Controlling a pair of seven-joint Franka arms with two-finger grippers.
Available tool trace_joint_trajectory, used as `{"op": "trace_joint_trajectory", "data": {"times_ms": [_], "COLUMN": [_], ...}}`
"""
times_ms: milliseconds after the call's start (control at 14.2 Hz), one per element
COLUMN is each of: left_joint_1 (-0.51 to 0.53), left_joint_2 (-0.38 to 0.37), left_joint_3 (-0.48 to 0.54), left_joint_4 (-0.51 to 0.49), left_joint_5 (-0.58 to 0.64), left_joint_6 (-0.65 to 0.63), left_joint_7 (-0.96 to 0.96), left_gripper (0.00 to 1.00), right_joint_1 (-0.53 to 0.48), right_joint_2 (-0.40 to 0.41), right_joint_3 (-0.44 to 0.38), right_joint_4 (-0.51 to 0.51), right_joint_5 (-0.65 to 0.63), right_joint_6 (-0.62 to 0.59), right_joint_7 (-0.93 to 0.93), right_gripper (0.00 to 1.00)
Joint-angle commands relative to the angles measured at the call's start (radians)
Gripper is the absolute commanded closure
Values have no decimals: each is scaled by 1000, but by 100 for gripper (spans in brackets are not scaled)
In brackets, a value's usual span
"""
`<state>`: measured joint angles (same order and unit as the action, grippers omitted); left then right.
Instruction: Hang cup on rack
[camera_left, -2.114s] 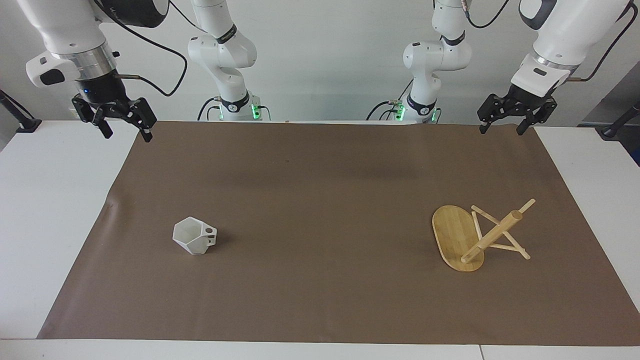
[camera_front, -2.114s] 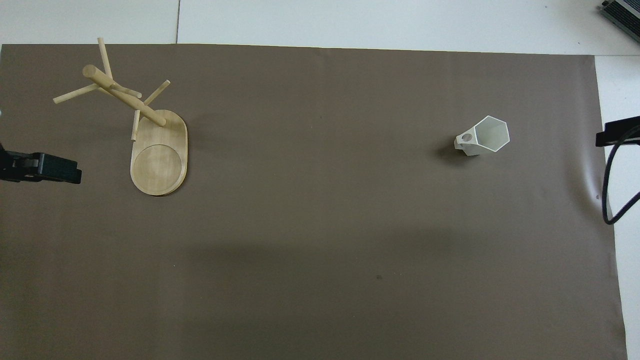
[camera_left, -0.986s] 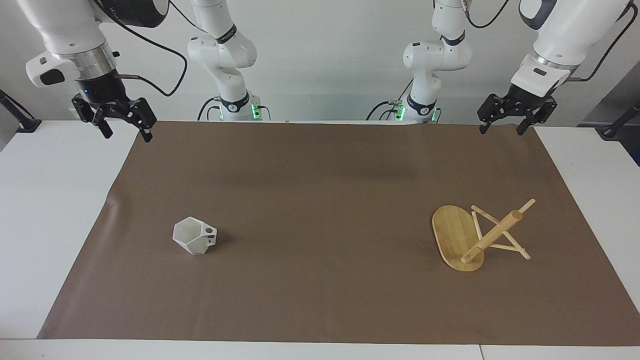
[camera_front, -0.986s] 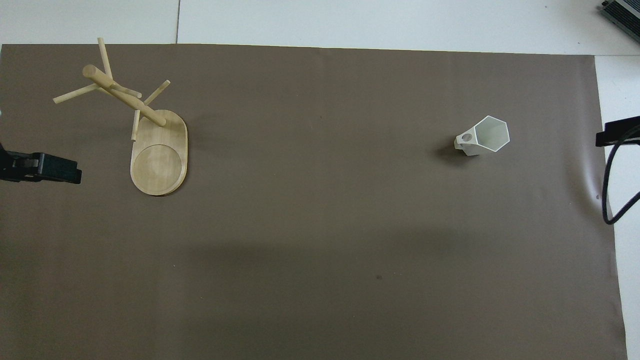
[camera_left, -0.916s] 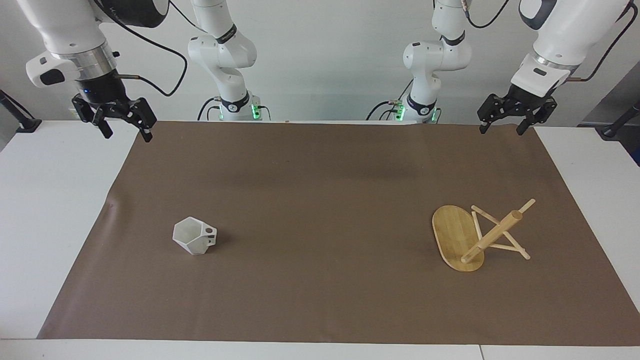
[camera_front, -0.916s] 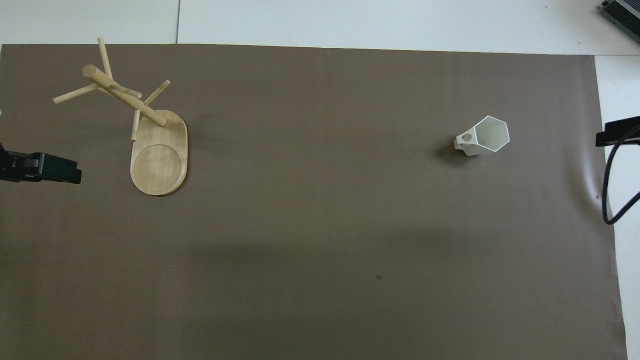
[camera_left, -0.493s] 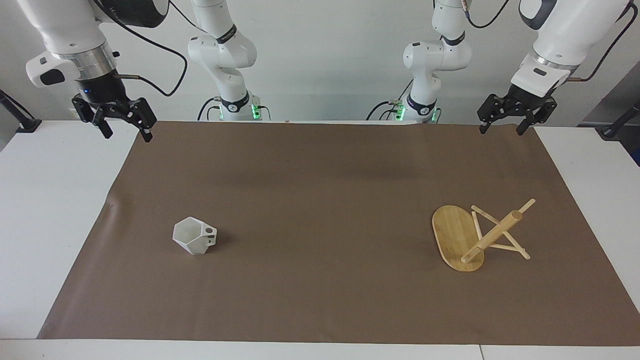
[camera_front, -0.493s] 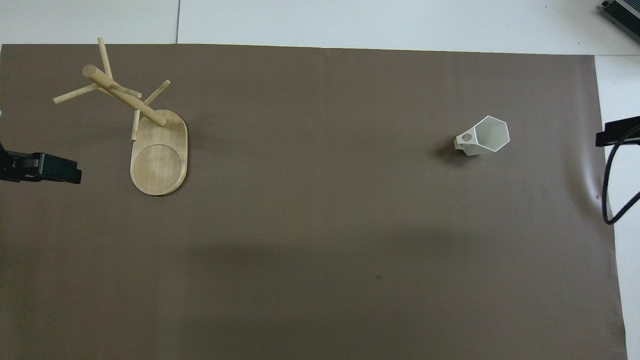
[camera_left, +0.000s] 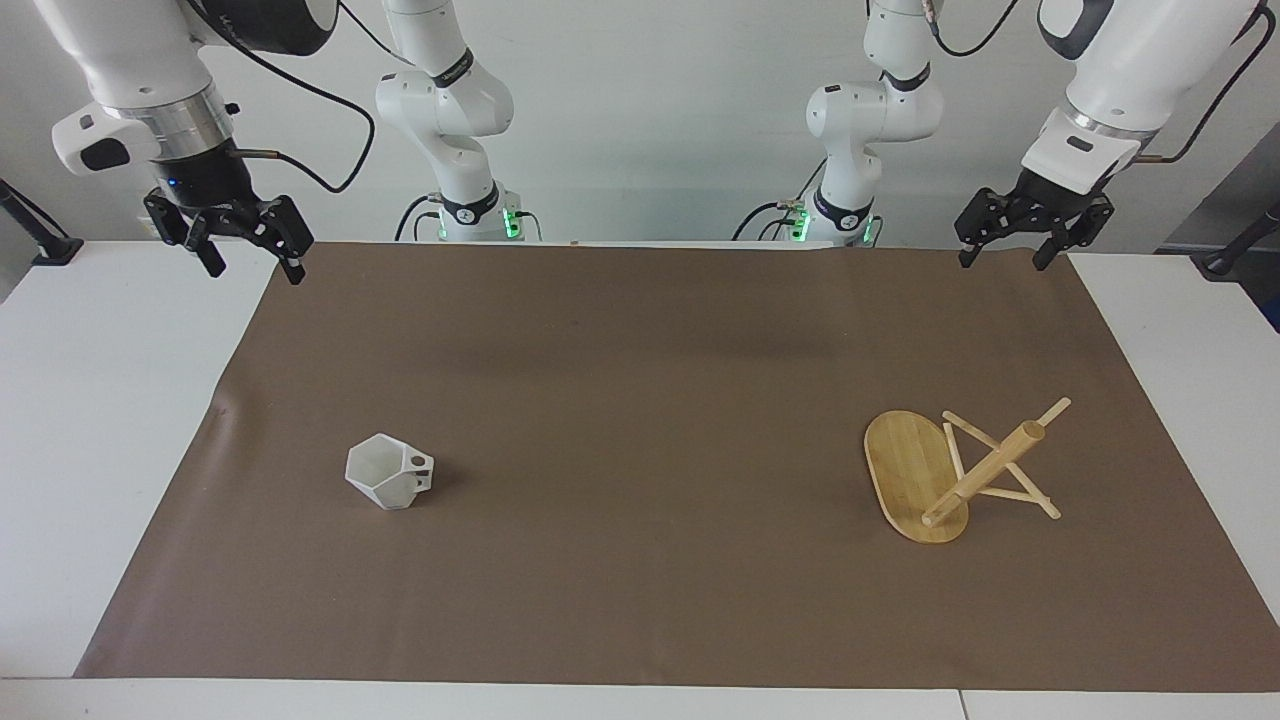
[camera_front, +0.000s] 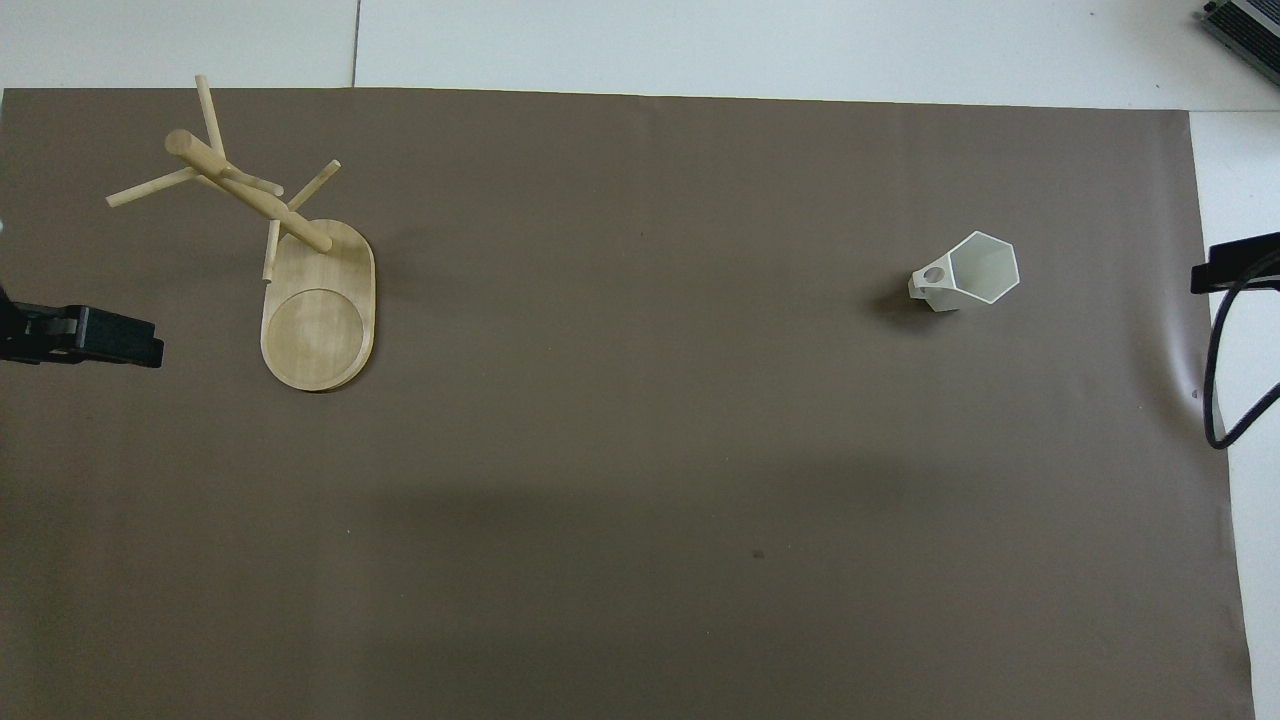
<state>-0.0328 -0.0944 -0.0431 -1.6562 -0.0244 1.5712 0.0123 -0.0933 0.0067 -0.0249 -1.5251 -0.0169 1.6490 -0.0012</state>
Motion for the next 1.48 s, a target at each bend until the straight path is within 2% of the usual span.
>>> {"op": "trace_joint_trajectory", "data": {"times_ms": [0,705,1409], "left_joint_1": [-4,-6,-13], "left_joint_2": [-25,-19,-24], "left_joint_3": [3,3,-3], "left_joint_4": [-30,-20,-27], "left_joint_5": [-9,-9,-9], "left_joint_6": [9,49,29], "left_joint_7": [-6,-9,-17], "left_gripper": [0,0,0], "right_joint_1": [-3,1,1], "right_joint_2": [-22,-11,-11], "right_joint_3": [3,3,2], "right_joint_4": [-27,-36,-36], "right_joint_5": [2,2,2], "right_joint_6": [6,3,2], "right_joint_7": [-6,-8,-6], "right_gripper": [0,0,0]}}
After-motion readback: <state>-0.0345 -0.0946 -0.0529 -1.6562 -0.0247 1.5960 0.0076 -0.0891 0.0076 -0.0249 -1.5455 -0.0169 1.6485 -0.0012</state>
